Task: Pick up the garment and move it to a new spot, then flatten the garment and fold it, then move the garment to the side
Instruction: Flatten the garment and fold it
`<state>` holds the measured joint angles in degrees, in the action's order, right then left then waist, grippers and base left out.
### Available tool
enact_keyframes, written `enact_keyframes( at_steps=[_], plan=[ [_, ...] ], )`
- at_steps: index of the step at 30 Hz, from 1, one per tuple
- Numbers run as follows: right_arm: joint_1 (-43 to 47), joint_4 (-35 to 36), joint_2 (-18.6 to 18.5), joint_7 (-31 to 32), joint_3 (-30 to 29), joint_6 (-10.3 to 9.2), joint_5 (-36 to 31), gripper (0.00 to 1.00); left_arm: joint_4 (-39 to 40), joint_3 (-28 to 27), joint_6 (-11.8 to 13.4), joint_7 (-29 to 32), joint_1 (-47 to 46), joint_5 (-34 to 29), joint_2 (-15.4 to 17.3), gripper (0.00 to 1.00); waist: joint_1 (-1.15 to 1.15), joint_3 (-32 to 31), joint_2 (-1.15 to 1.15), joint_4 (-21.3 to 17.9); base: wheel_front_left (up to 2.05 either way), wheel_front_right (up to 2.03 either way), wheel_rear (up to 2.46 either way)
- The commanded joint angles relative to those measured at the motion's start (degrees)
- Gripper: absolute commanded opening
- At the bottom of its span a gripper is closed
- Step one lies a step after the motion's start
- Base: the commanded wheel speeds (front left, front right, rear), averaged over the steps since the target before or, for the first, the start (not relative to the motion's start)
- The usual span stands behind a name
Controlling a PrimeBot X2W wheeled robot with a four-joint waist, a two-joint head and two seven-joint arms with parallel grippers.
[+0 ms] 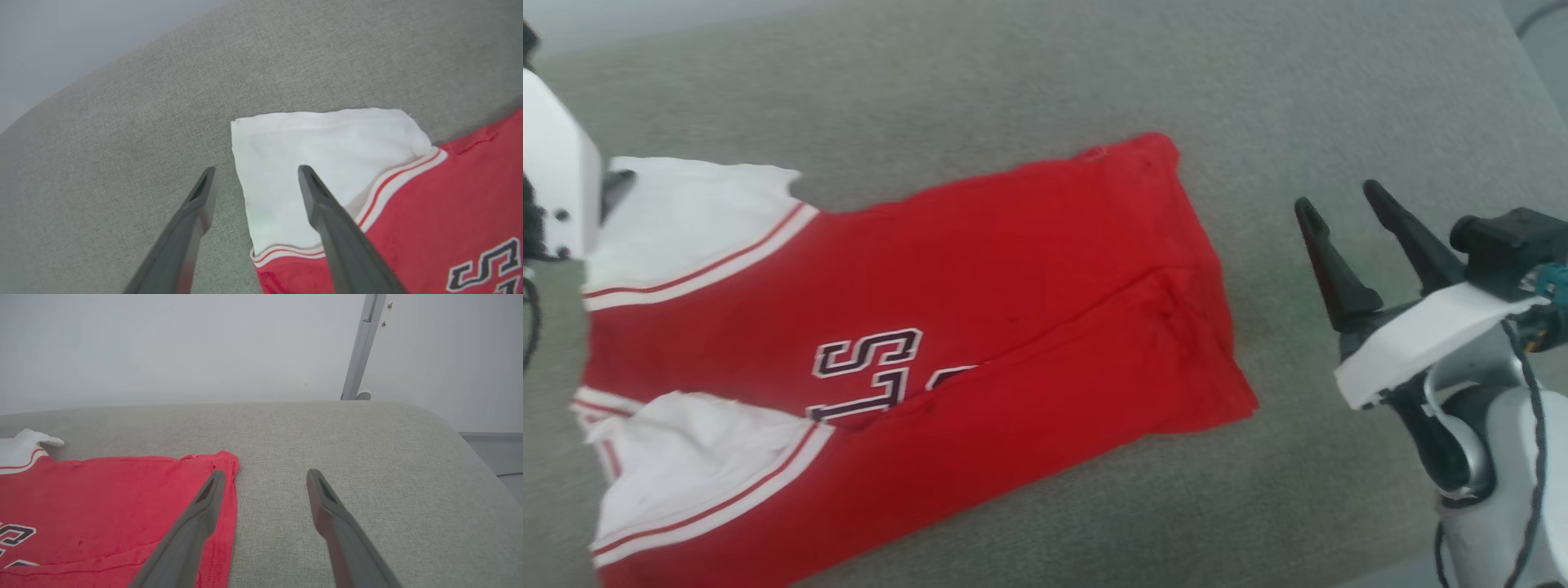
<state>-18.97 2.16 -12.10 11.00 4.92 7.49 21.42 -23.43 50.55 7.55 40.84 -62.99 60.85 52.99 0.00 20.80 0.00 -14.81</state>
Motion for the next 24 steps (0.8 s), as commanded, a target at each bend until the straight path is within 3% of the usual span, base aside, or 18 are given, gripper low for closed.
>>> enact_keyframes(
  at_steps=[1,5,15,17,24],
  plan=[
    [-0.90,-0.48,0.56,-0.58,0.40,0.00,0.41,1.00,-1.56,-0.15,-0.46,0.24,-1.21,-0.18,-0.29,1.00,0.00,1.87,0.00,-1.98,0.00,0.00,0.00],
    [-2.25,-1.84,0.61,-1.63,2.24,0.00,1.18,1.00,-7.02,0.13,-2.20,1.17,-3.09,-0.34,-1.00,1.00,0.00,3.60,0.00,-3.59,0.00,0.00,0.00],
    [-5.77,-2.89,0.24,-1.85,4.58,0.00,3.03,1.00,-17.21,0.85,-3.73,3.91,-3.70,1.15,-3.81,1.00,0.00,6.89,0.00,-4.76,0.00,0.00,0.00],
    [-6.62,-3.15,0.00,-0.93,5.26,0.00,3.75,1.00,-18.46,1.49,-4.26,6.41,-2.67,2.15,-4.75,0.00,0.00,7.21,0.00,-4.44,0.00,0.00,0.00],
    [-12.97,-4.92,-2.18,3.15,7.51,0.00,7.02,1.00,-19.10,2.21,-5.80,7.39,-4.69,1.77,-7.70,0.00,0.00,8.74,0.00,-1.42,0.00,0.00,0.00]
  ],
)
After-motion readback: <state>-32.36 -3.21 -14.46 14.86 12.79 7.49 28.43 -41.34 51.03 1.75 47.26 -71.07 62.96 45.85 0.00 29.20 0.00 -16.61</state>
